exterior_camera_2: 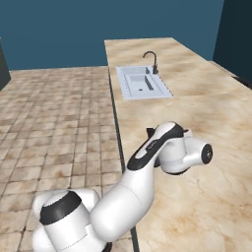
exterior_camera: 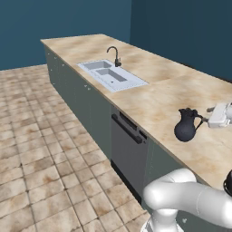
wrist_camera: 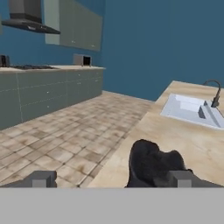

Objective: Move the tangerine and dumpling from the second highest shelf to the top shelf to make space. Then, place the pitcher from the counter on the cleared second highest shelf.

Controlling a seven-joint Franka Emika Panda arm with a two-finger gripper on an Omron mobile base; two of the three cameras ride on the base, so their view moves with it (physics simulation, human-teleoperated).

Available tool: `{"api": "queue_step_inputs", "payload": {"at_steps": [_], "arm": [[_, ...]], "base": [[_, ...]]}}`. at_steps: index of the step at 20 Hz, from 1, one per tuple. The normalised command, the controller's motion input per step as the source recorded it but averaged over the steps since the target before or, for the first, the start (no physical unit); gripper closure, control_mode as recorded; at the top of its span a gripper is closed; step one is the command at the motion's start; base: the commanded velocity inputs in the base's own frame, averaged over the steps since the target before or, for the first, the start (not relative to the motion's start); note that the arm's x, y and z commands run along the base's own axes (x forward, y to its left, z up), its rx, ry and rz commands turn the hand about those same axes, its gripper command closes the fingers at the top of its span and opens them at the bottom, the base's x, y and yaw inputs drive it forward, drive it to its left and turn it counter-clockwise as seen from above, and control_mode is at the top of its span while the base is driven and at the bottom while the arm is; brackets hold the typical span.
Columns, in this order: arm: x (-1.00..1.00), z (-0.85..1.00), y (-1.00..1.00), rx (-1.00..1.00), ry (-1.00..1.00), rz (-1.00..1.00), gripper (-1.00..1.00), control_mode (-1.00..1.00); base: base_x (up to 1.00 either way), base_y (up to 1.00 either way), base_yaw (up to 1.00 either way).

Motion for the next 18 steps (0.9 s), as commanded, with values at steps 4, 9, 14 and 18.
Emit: {"api": "queue_step_inputs", "payload": {"at_steps": [4,9,14,18], "arm": [[0.0,-0.18,-0.29,0.0,0.0,0.0,-1.0,-1.0],[0.09,-0.2,-0.11,0.0,0.0,0.0,-1.0,-1.0],[0.2,-0.17,0.0,0.0,0.0,0.0,-1.0,-1.0],[0.26,-0.13,0.0,0.0,0.0,0.0,-1.0,-1.0]], "base": [[0.0,0.0,0.0],[0.0,0.0,0.0],[0.0,0.0,0.0],[0.0,0.0,0.0]]}}
